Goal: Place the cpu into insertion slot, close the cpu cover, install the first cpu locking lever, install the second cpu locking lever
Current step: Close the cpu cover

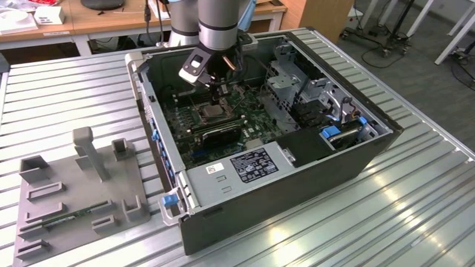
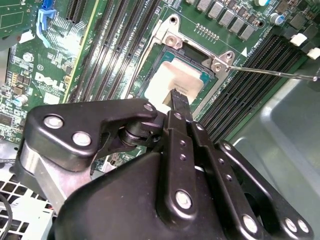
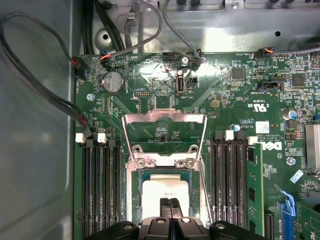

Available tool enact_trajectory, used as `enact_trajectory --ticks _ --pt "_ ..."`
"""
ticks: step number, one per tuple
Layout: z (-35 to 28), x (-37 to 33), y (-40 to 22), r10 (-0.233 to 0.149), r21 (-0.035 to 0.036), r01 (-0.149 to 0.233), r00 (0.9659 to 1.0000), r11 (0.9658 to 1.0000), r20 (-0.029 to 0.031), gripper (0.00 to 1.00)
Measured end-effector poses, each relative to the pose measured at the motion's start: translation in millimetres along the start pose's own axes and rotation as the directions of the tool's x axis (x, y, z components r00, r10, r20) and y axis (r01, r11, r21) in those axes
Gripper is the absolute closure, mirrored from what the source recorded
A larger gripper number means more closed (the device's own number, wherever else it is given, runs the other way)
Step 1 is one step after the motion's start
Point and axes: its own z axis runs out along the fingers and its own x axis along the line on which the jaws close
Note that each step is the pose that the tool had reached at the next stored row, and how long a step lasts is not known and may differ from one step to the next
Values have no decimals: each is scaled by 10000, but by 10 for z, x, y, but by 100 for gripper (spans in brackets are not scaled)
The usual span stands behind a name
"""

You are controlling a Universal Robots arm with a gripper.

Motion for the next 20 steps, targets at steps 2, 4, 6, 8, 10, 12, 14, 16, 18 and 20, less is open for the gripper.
enact_trajectory --ticks 2,4,6,8,10,12,14,16,18,20 --pt "-4 1 0 0 -1 0 10000 10000 -2 89" --pt "-9 1 0 0 0 0 10000 10000 -1 89" --pt "-9 1 1 0 0 0 10000 10000 -1 89" --pt "-9 1 0 0 0 0 10000 10000 -1 89" --pt "-9 1 0 0 -1 0 10000 10000 -1 89" --pt "-13 1 0 0 1 0 10000 10000 1 89" --pt "-25 1 1 0 1 0 10000 10000 3 89" --pt "-44 2 2 0 0 0 10000 10000 0 89" --pt "-64 3 2 0 0 0 10000 10000 -1 89" --pt "-82 4 3 0 0 0 10000 10000 -1 89"
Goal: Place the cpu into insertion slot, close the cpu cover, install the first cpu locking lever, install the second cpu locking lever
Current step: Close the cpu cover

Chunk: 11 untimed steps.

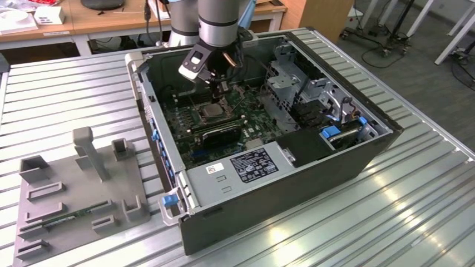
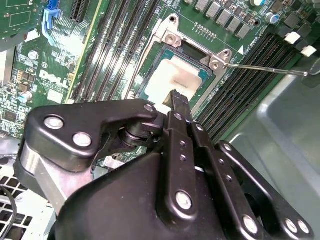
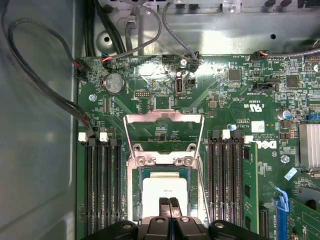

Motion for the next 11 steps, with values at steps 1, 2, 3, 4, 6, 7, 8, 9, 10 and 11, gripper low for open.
enact_trajectory --ticks 1,2,3,4,6,7,8,9,10,11 --pt "-10 1 1 0 0 0 10000 10000 0 89" --pt "-22 1 1 0 0 0 10000 10000 0 89" --pt "-35 1 1 0 0 0 10000 10000 0 89" --pt "-49 2 2 0 0 0 10000 10000 0 89" --pt "-78 3 3 -1 1 1 10000 10000 -1 89" --pt "-92 4 3 0 1 0 10000 10000 0 89" --pt "-105 4 4 0 0 0 10000 10000 1 89" --pt "-118 5 4 -1 1 1 10000 10000 2 89" --pt "-129 5 5 0 1 0 10000 10000 0 89" --pt "-139 6 5 0 1 0 10000 10000 0 89"
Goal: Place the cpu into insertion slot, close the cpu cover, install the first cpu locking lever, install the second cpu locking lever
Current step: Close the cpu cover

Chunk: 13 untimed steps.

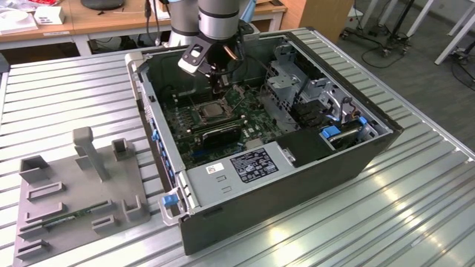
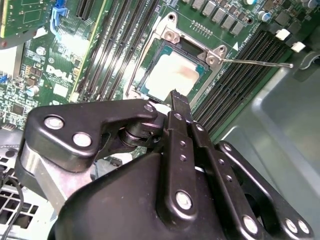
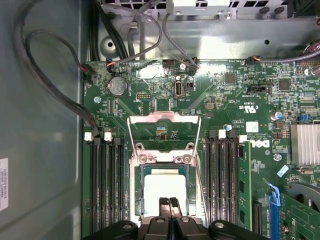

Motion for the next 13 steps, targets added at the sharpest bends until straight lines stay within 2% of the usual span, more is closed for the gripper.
enact_trajectory --ticks 13 --pt "-38 2 1 0 -1 0 10000 10000 0 89"
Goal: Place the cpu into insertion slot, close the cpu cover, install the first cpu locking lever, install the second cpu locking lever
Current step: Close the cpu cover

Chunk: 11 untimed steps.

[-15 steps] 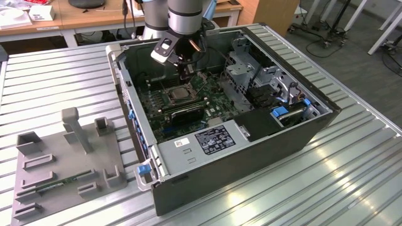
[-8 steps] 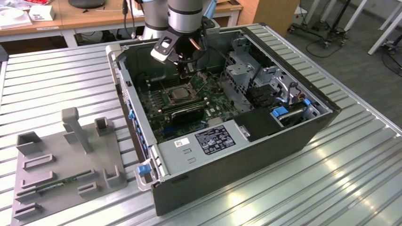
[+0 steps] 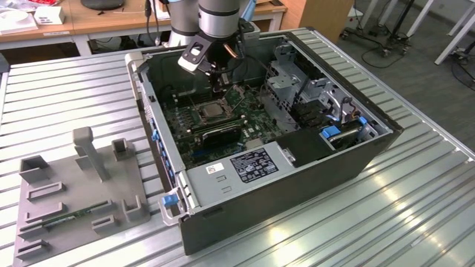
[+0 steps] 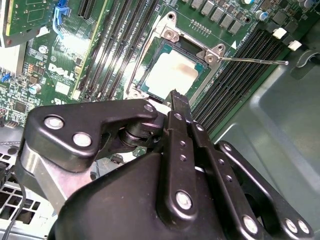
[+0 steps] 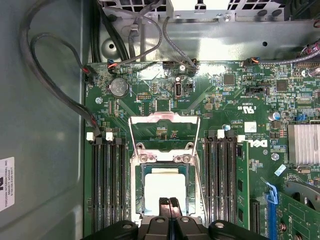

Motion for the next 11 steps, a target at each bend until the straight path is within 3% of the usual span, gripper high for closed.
enact_trajectory --ticks 11 --pt "-39 2 1 0 1 0 10000 10000 1 89"
